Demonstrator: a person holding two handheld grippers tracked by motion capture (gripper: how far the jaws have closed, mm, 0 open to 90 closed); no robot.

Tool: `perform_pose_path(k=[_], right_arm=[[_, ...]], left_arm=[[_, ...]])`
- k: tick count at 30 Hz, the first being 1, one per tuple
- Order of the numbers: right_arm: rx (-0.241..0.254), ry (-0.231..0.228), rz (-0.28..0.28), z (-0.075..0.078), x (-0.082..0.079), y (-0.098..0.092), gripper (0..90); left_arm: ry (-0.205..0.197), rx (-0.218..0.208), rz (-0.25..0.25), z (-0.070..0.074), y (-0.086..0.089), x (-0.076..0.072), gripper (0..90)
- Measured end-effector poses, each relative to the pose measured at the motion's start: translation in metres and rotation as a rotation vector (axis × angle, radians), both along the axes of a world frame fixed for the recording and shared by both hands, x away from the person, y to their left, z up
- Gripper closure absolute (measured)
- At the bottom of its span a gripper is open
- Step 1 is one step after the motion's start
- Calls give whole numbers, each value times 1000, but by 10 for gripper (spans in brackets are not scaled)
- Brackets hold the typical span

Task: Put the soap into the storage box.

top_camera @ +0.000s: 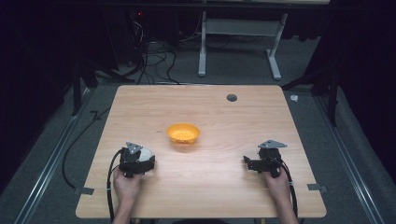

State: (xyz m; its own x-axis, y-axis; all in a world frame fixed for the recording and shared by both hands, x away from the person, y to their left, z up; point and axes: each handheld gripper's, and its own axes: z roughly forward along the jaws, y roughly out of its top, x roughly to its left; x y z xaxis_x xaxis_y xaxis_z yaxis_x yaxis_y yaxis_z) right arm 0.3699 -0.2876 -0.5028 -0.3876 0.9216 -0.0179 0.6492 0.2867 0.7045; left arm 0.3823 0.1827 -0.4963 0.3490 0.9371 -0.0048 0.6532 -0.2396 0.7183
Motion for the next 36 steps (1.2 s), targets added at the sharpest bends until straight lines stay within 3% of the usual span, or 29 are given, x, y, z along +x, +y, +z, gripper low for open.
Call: perform_pose_path(k=[24, 36], right_arm=[[1, 1, 0, 0, 0, 0, 159], [0, 1, 1, 0, 0, 0, 159]], left_arm=[[-2, -19, -54, 13, -7, -9, 244], [-1, -18, -105, 20, -19, -9, 244]])
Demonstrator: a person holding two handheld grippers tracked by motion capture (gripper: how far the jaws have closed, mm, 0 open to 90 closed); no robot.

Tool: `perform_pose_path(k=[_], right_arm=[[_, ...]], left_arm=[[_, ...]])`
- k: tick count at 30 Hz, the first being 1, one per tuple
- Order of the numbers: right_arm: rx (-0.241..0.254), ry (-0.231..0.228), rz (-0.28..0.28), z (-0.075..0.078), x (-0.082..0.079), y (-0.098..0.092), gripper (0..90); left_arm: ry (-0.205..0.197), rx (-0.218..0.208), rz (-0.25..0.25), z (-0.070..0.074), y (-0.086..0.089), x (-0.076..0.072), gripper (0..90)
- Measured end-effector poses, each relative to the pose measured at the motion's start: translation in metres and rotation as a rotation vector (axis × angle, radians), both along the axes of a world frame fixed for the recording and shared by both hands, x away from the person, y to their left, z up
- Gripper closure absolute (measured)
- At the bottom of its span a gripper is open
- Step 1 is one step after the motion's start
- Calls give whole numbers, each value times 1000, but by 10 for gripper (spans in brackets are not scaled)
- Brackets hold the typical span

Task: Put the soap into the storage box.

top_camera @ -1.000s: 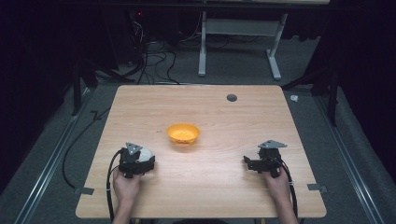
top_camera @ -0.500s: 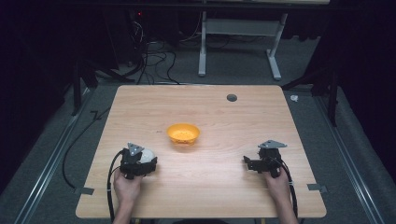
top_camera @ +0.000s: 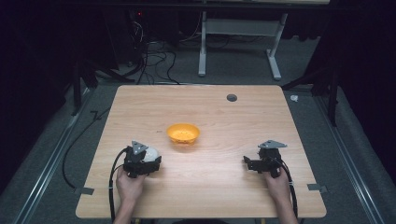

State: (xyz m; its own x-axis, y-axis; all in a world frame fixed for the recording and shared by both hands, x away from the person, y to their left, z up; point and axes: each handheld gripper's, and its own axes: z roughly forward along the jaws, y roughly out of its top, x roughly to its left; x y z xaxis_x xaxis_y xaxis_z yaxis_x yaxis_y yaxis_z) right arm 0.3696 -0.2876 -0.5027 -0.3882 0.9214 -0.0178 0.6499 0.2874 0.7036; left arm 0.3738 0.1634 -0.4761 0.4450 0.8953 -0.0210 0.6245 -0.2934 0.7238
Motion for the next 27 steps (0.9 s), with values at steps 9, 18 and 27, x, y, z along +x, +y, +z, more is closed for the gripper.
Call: perform_pose_path(k=[9, 18, 27], right_arm=[[1, 1, -1, 0, 0, 0, 159], [2, 1, -1, 0, 0, 0, 159], [0, 1, 0, 0, 0, 0, 159]], left_arm=[[-3, 3, -30, 5, -7, 1, 245], [-7, -18, -54, 10, -10, 2, 244], [-19, -17, -77, 17, -14, 4, 244]])
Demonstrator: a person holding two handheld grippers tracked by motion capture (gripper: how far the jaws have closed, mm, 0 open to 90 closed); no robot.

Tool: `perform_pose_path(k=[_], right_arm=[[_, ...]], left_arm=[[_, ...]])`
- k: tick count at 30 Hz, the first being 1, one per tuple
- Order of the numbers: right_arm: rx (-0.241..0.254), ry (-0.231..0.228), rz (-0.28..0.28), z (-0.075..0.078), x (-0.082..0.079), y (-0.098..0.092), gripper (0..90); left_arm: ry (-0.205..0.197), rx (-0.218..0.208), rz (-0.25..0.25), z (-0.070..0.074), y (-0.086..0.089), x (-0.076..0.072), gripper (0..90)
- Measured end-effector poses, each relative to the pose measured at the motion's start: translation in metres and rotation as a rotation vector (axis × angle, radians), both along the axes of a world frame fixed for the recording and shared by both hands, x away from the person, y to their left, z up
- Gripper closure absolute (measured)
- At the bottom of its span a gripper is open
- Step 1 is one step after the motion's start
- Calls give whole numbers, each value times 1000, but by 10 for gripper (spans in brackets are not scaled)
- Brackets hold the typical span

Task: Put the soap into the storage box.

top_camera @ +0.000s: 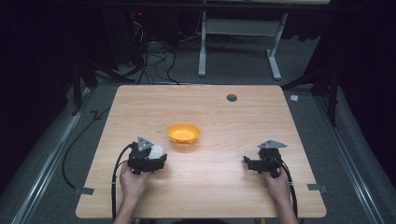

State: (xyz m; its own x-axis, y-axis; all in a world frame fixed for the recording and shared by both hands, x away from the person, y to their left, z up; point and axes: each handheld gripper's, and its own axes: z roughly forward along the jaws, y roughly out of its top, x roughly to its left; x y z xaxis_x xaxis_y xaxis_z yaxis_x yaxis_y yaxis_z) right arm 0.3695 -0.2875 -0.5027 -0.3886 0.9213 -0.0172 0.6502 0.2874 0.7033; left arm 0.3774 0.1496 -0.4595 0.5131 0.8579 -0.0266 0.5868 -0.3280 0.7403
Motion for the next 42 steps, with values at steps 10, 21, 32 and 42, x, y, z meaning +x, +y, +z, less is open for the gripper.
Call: perform_pose_path(k=[10, 21, 32, 42], right_arm=[[0, 0, 0, 0, 0, 0, 159], [0, 0, 0, 0, 0, 0, 158], [0, 0, 0, 0, 0, 0, 159], [0, 0, 1, 0, 0, 0, 158]], left_arm=[[-9, 2, -38, 9, -8, 4, 244], [-21, 6, -66, 17, -16, 12, 245], [-24, -22, -88, 25, -23, 22, 244], [-24, -9, -118, 31, -34, 31, 245]])
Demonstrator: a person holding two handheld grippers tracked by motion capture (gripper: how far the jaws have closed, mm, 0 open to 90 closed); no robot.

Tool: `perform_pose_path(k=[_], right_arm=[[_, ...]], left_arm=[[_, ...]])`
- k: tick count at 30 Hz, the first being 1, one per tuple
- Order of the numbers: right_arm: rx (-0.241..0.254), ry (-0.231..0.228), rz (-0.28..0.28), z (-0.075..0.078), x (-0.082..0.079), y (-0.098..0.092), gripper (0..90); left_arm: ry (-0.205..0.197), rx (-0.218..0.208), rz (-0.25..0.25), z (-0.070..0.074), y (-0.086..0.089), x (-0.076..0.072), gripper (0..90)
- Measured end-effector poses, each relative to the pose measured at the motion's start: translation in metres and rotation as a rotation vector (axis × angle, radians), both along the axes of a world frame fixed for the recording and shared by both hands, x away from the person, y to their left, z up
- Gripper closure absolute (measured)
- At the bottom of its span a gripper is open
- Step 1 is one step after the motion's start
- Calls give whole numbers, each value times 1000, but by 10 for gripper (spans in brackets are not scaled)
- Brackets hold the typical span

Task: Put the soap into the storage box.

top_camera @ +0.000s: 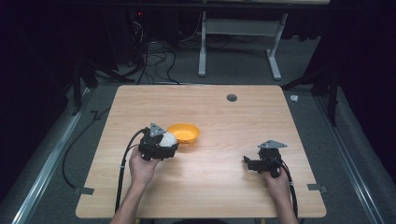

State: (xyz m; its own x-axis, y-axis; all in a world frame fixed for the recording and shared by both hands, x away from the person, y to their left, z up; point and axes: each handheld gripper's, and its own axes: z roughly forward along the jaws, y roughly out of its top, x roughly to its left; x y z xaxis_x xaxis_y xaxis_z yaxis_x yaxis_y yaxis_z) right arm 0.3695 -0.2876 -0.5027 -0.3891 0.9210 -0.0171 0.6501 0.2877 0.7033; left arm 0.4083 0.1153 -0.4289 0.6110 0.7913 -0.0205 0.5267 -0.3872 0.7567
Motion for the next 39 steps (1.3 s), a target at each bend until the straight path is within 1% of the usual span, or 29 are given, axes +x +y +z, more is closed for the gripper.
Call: perform_pose_path(k=[7, 9, 11, 14, 16, 21, 23, 24, 25, 29, 33, 35, 36, 39], right_arm=[[-1, 0, 1, 0, 0, 0, 158], [0, 0, 1, 0, 0, 0, 158], [-1, 0, 1, 0, 0, 0, 158], [-1, 0, 1, 0, 0, 0, 158], [-1, 0, 1, 0, 0, 0, 158], [0, 0, 1, 0, 0, 0, 158], [-1, 0, 2, 0, 0, 0, 158], [-1, 0, 1, 0, 0, 0, 158], [-1, 0, 2, 0, 0, 0, 158], [0, 0, 2, 0, 0, 0, 158], [0, 0, 1, 0, 0, 0, 158], [-1, -1, 2, 0, 0, 0, 158], [-1, -1, 2, 0, 0, 0, 158], [-1, -1, 2, 0, 0, 0, 158]], left_arm=[[-1, 3, -5, 2, -8, 10, 244], [3, -4, -8, 2, -11, 13, 244], [-2, 5, -6, 3, -14, 14, 244], [-5, 18, -17, 5, -19, 18, 244], [-8, 19, -21, 6, -21, 20, 244], [-6, 47, -34, 8, -28, 26, 244], [-10, 53, -38, 9, -30, 28, 244], [-13, 47, -37, 9, -31, 29, 244], [-10, 43, -39, 9, -31, 31, 244], [0, 59, -42, 9, -35, 36, 244], [5, 64, -45, 9, -41, 42, 244], [4, 58, -47, 9, -43, 44, 244], [11, 55, -48, 9, -43, 45, 244], [13, 69, -39, 8, -46, 49, 244]])
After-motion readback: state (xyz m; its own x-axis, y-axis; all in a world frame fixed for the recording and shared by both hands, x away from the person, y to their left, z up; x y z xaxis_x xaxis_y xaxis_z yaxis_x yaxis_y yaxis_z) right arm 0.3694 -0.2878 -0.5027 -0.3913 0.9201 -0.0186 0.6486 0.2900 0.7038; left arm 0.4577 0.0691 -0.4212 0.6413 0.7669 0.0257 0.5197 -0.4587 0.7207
